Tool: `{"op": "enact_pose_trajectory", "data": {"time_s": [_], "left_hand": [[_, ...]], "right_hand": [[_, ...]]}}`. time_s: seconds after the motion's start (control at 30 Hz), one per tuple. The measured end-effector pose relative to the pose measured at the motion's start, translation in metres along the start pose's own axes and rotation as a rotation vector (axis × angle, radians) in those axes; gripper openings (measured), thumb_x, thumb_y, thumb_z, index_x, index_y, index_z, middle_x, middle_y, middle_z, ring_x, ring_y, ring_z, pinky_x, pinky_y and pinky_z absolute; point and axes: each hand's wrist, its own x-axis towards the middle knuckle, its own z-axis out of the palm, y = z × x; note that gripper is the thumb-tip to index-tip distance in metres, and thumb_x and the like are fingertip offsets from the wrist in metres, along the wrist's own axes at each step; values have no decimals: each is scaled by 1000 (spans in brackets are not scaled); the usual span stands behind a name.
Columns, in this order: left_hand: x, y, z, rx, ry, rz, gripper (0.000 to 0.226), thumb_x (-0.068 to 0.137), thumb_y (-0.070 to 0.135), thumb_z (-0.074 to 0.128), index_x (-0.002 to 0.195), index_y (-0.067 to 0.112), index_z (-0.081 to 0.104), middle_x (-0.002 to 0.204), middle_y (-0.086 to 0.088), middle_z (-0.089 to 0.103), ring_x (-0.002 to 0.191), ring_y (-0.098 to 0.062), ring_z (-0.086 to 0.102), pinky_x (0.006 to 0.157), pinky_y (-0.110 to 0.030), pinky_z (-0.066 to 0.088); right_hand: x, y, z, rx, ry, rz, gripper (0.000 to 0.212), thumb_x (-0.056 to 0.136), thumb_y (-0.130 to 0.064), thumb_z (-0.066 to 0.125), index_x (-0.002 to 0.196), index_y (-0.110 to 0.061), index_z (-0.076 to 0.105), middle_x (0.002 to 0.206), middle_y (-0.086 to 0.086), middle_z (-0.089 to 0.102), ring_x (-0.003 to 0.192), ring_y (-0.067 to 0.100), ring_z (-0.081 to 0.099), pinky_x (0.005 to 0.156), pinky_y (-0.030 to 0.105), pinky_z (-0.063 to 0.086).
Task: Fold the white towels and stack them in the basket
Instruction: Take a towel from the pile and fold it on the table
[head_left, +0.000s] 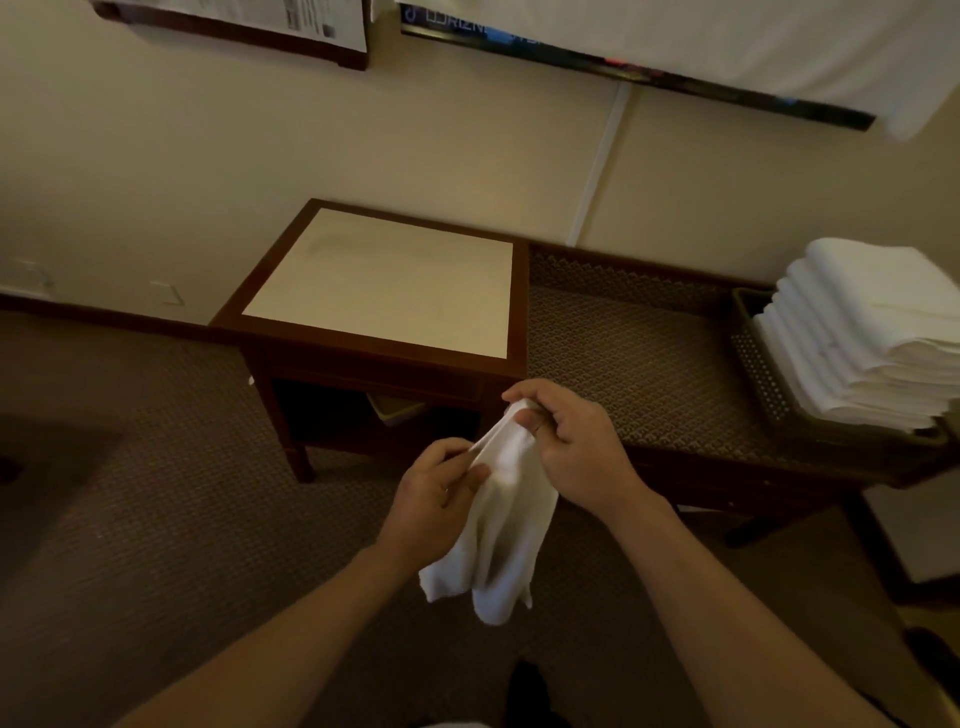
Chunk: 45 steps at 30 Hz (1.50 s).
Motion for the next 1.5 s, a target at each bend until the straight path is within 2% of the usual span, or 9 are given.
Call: {"op": "enact_pose_trajectory", "data": {"time_s": [0.1,0.2,0.3,0.4,0.53,0.77,0.97,1.13,1.5], "left_hand": [[-1,-4,5,50,20,27,35,103,37,52,131,21,64,131,13,52,112,-5,58,83,-27,57],[-1,2,8,-26,-135,43,36,104,40,48,130,22,66,141,17,49,122,-6,55,89,-25,54],[0,-6,12,-78,-112,-87,31,103,40,49,118,25,71,117,19,62,106,-4,61,85,-32,55],[-9,-28,14,-203,-313,-308,28,100,46,51,111,28,70,108,8,67,99,-11,67,86,-45,57],[-29,-44,14,-159,-334,-461,35,97,58,50,105,29,68,102,2,68,95,-14,66,90,-45,54],[-38,-91,-20,230,-329,-542,25,99,55,49,96,36,65,92,5,64,79,-9,63,75,-34,54],[-33,-90,-38,308,-183,-478,21,87,48,74,82,30,65,90,1,57,79,-12,55,64,-28,39],[-39,-108,-67,325,-148,-484,27,80,48,80,89,23,77,97,4,58,85,-14,58,75,-38,52],[-28,-64,-20,527,-755,-257,38,85,56,67,113,32,57,123,6,49,110,-11,45,95,-29,43]], "right_hand": [[-5,-4,4,-95,6,-65,27,99,-7,56,120,-22,65,107,-11,65,99,4,58,86,13,42],[-7,-9,9,-61,-17,-59,27,100,-8,55,119,-23,65,107,-8,67,100,5,60,85,14,45],[-11,-12,7,2,-15,-18,27,99,-6,57,116,-25,66,92,-14,65,84,5,61,72,15,45],[-11,-22,-1,216,-18,73,29,97,-2,59,111,-27,66,75,-14,62,71,9,58,65,18,45],[-3,-32,-14,449,-10,94,25,95,-3,60,110,-22,66,91,19,71,88,42,65,83,53,52],[4,-36,-42,995,145,195,20,89,-1,58,106,-11,62,86,11,69,82,23,66,80,38,55],[13,-38,-41,740,204,187,16,95,-8,62,103,-21,68,95,17,71,88,27,68,85,46,55],[13,-33,-48,676,298,201,15,98,-1,56,108,-11,63,87,5,75,83,17,70,77,29,56],[21,-42,-30,755,213,205,22,98,3,53,109,-14,62,82,-1,71,81,16,67,83,40,56]]}}
